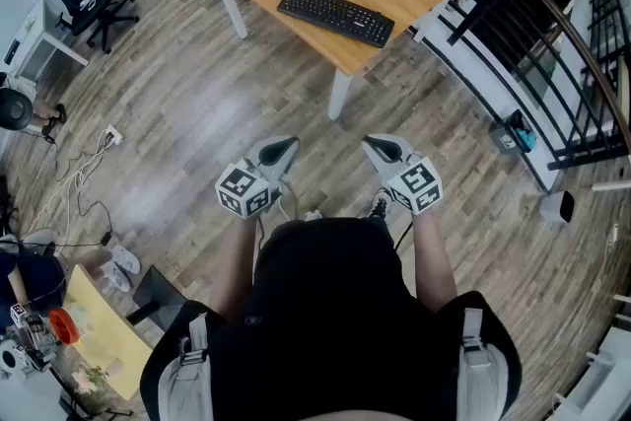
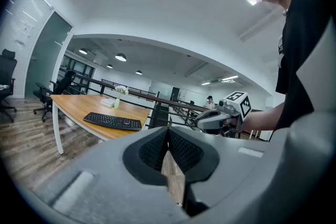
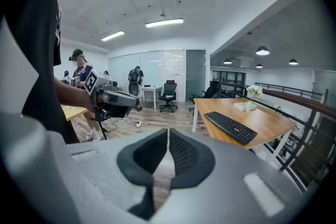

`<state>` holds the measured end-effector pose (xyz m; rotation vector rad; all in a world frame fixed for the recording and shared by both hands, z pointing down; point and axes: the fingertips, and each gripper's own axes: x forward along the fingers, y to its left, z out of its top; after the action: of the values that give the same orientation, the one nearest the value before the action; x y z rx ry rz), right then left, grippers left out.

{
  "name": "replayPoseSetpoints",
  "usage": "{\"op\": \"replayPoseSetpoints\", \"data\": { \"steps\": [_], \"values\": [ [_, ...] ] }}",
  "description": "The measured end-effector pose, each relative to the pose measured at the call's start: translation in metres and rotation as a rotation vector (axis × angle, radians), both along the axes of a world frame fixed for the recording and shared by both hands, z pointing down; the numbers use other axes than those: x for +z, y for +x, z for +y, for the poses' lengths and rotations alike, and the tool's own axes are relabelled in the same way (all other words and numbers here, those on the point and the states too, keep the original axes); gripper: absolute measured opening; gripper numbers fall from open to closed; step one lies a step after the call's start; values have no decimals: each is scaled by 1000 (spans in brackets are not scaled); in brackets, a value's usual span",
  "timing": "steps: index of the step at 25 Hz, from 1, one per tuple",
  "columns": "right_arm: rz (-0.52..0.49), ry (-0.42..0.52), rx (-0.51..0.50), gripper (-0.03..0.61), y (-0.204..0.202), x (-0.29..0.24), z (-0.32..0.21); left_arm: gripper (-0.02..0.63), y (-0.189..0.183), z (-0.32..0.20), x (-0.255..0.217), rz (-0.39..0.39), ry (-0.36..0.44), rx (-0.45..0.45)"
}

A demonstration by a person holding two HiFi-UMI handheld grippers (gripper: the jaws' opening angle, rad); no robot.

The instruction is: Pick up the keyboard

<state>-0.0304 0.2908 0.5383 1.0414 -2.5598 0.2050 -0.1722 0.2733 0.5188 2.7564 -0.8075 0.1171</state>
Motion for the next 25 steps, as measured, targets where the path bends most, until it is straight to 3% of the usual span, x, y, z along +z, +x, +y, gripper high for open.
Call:
{"op": "replayPoseSetpoints", "data": {
  "steps": [14,25],
  "values": [
    [-38,-8,82,14,1,4,23,11,-8,20,4,-9,-24,30],
    [-49,-21,130,14,35,12,15,12,23,14,7,-21,-41,37]
  ]
}}
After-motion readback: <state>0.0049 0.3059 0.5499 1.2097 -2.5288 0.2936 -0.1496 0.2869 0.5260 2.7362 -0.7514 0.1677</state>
